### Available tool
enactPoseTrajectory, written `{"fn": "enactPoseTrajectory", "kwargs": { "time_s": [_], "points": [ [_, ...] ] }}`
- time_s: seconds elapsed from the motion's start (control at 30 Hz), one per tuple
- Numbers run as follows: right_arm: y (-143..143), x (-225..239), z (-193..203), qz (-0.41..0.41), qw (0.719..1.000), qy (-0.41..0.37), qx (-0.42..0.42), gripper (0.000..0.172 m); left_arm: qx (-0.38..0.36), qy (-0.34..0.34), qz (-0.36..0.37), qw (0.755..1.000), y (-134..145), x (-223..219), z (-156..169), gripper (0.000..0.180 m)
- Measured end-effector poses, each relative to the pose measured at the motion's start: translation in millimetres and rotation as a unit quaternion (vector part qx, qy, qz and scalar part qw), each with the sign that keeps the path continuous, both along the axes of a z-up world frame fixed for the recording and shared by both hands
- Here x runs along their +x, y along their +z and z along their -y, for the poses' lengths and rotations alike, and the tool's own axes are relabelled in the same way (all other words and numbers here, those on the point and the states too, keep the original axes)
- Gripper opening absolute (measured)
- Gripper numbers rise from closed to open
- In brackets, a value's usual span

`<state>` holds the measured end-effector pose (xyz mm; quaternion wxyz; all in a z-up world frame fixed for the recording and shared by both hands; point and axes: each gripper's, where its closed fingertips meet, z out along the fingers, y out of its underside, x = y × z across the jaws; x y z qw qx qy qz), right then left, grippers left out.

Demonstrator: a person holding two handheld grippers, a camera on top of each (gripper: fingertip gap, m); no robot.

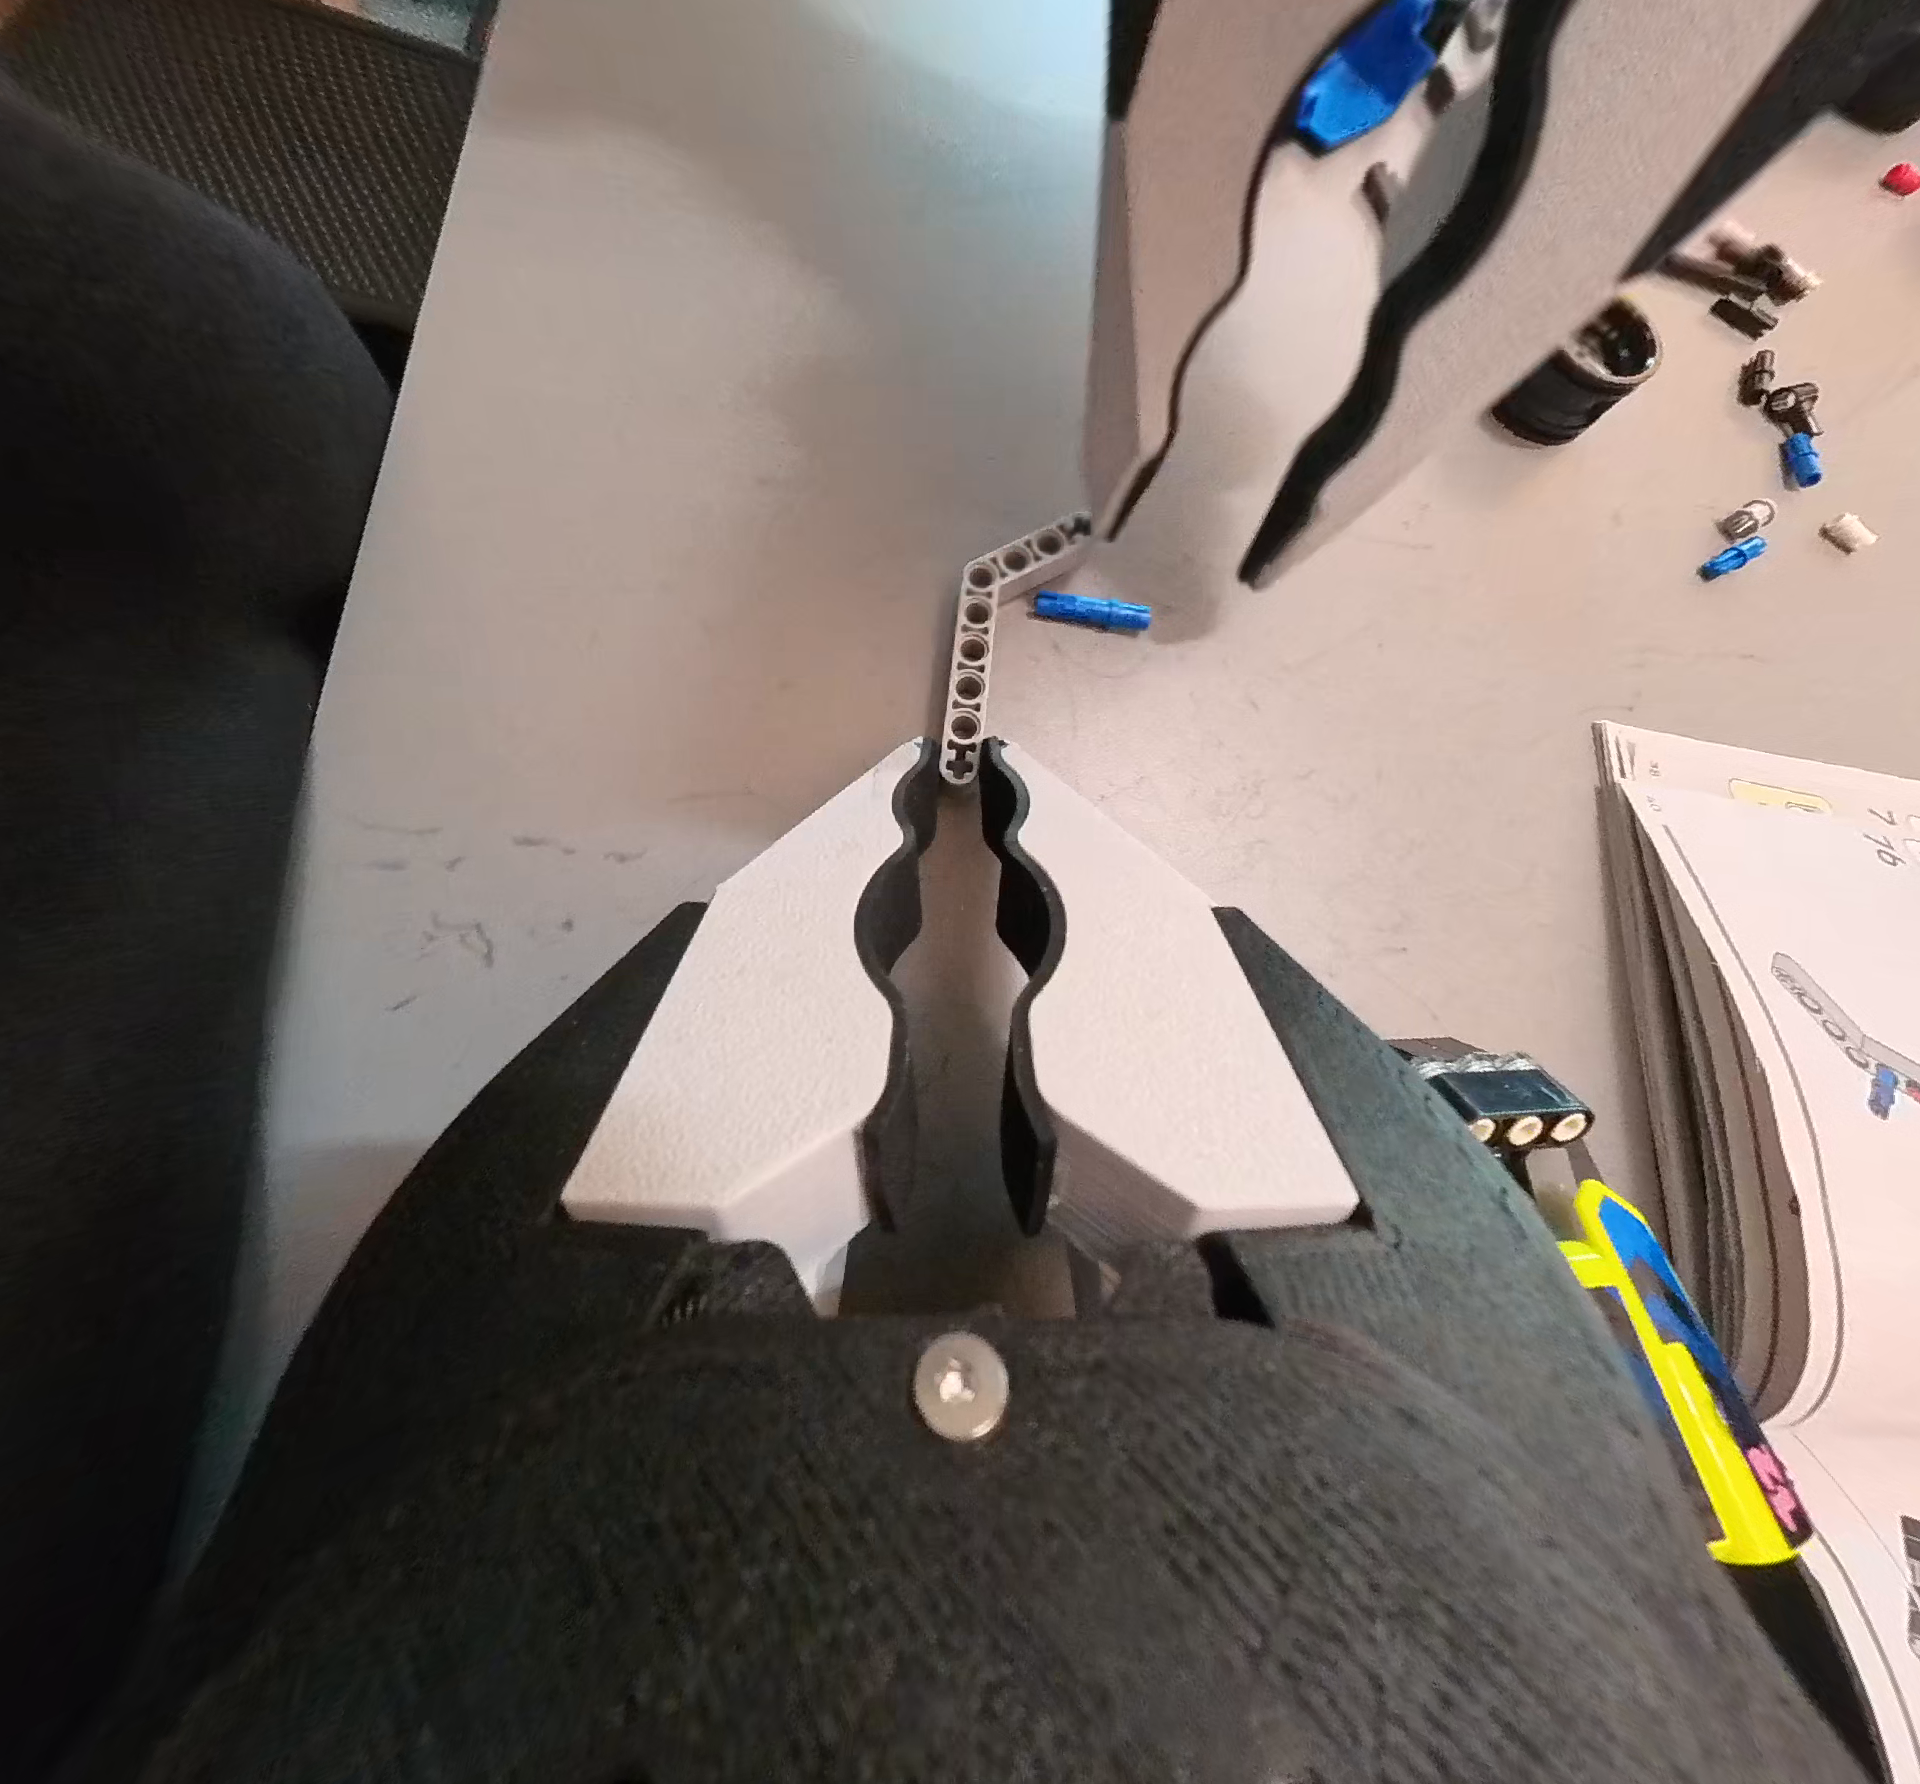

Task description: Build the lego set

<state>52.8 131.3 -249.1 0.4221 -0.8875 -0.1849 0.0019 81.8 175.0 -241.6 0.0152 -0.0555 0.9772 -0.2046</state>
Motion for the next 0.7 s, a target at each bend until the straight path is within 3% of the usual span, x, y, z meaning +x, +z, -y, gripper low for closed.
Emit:
{"fn": "enactPoseTrajectory", "kwargs": {
  "time_s": [0.2, 0.37, 0.57, 0.7],
  "points": [
    [0, 0, 0, 0.0, 1.0, 0.0, 0.0, 0.006, -0.013, -0.137, -0.031, 0.99, -10, -3, 9, 0.016],
    [0, 1, -2, 0.01, 1.0, 0.002, 0.004, 0.006, 0.004, -0.204, -0.018, 0.979, -13, -7, 15, 0.01],
    [0, 1, -2, 0.011, 1.0, 0.004, 0.004, 0.005, -0.009, -0.173, -0.011, 0.985, -13, -6, 14, 0.016],
    [1, -16, 5, -0.008, 0.998, 0.064, -0.003, 0.006, -0.028, -0.176, -0.001, 0.984, -6, -5, 15, 0.02]
  ]
}}
